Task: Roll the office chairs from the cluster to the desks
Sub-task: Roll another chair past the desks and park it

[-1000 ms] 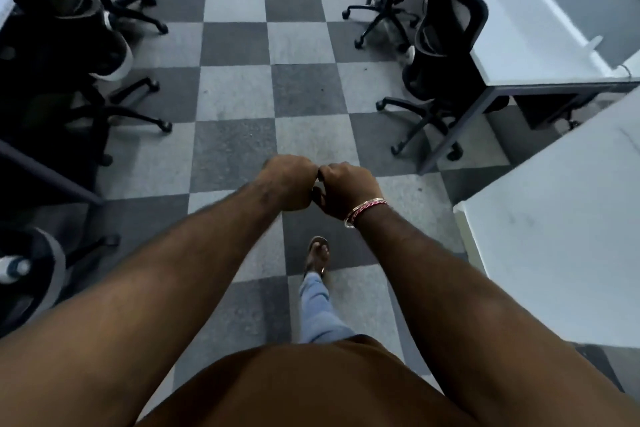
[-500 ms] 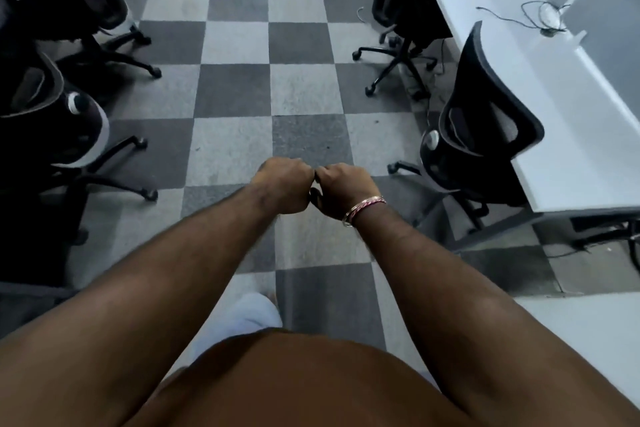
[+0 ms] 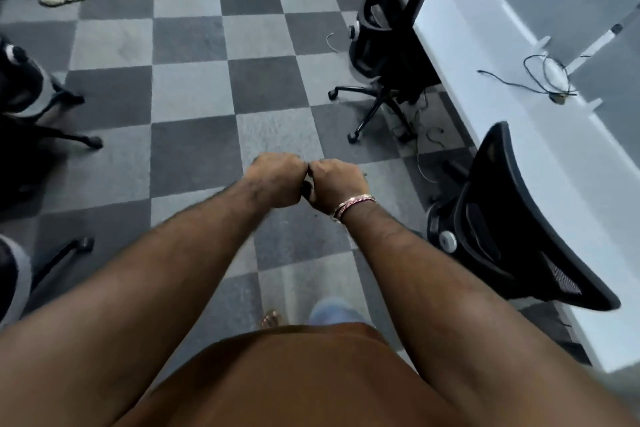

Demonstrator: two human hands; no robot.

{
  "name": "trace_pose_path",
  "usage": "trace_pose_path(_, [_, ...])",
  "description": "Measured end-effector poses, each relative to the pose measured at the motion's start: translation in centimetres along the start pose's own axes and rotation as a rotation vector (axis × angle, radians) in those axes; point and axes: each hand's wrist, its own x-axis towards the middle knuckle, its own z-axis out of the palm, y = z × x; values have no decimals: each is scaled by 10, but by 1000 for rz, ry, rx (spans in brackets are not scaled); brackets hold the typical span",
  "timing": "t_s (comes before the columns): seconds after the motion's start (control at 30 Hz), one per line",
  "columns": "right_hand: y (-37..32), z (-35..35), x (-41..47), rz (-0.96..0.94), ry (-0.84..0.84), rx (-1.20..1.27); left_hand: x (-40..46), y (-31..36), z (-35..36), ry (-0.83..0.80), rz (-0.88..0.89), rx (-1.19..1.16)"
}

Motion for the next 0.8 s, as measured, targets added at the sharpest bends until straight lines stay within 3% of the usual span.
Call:
trace_pose_path(0.3, [95,0,272,-29,-15,-43,262,-125,-41,5,28,40])
trace_pose_path(0.63, [214,-56,599,-58,-16,-99,557,-261,-160,-17,-18,42])
trace_pose_path(0.8, [262,-45,721,2,-44,-100,685,-313,-178,-31,72,76])
